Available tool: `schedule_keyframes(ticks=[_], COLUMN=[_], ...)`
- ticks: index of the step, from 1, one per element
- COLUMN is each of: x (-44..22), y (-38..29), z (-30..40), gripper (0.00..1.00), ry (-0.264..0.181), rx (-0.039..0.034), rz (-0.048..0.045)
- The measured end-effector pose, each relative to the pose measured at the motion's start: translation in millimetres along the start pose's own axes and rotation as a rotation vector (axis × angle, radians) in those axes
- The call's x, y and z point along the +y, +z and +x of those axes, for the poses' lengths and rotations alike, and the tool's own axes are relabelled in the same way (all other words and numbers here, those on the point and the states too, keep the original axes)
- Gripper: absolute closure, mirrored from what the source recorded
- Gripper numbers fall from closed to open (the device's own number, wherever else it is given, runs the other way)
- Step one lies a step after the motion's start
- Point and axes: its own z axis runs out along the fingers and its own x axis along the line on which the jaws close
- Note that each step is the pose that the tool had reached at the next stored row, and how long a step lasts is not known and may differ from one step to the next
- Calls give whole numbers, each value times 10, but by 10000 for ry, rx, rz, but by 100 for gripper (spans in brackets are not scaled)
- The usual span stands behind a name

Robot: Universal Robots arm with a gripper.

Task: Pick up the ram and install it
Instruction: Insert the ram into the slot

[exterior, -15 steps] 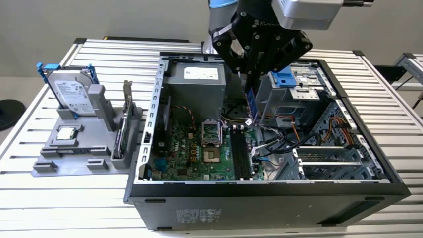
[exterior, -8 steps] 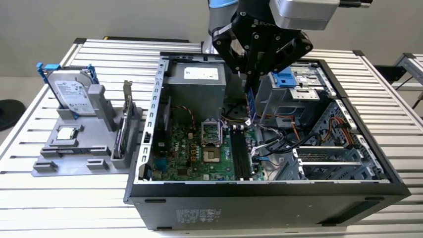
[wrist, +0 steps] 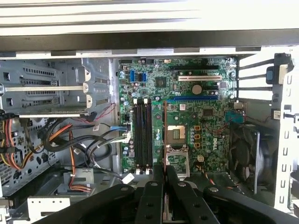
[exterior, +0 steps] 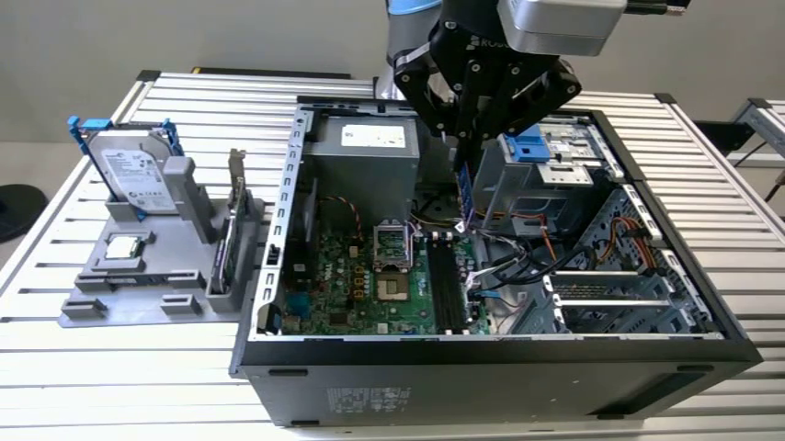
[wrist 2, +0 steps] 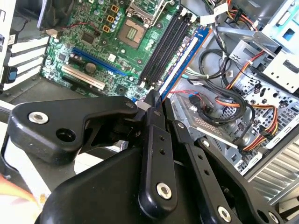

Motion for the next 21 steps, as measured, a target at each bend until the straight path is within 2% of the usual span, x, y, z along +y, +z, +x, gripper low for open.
schedule_keyframes(ticks=[7, 21], x=[0, 0], y=[0, 0], z=[0, 0], gripper=[100, 100], ry=[32, 386], rx=[2, 18], rz=[0, 0])
